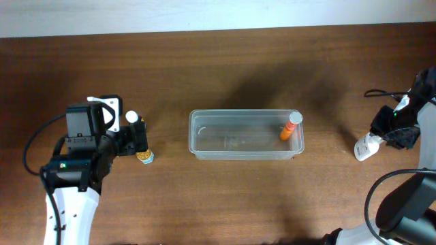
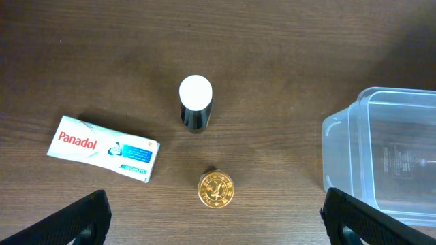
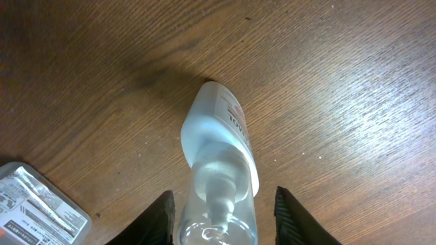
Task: Pack container
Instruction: 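Move the right gripper to the clear spray bottle and grasp it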
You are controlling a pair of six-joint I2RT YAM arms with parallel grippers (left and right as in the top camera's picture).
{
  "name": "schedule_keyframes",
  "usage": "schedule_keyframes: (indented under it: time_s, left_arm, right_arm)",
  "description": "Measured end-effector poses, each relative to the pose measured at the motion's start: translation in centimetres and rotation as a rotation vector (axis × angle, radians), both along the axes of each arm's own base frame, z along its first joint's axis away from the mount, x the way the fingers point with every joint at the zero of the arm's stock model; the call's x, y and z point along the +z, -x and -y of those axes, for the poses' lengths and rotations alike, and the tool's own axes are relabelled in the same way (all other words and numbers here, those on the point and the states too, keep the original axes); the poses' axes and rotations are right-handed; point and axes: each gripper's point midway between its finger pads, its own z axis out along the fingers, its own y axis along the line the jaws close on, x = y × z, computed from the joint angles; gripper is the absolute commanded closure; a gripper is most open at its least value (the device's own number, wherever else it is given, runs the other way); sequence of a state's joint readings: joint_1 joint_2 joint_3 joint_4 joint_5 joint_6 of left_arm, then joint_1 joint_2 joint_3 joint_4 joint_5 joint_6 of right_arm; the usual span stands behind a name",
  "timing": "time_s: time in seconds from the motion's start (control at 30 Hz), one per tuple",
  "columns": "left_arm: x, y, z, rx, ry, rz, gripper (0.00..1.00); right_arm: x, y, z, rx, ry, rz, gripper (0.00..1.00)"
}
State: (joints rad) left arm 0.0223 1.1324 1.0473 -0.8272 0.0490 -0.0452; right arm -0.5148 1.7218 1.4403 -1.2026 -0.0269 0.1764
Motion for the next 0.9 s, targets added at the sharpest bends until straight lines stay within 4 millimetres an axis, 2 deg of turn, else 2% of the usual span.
schedule_keyframes:
  time_s: [0.4, 0.53, 0.9]
  left_arm:
    - [0.0, 0.0, 0.0, 0.0, 0.0, 0.0, 0.0]
    - [0.0, 0.0, 0.0, 0.0, 0.0, 0.0, 0.0]
    - [0.0, 0.0, 0.0, 0.0, 0.0, 0.0, 0.0]
  right_arm:
    - [-0.96, -0.04, 0.02, 0.0, 0.002, 0.003, 0.61]
    - [-0.96, -0.1, 0.05, 0.001, 0.003, 0.006, 0.7]
    - [-0.96, -0.13, 0.0, 0.003, 0.0, 0.007, 0.84]
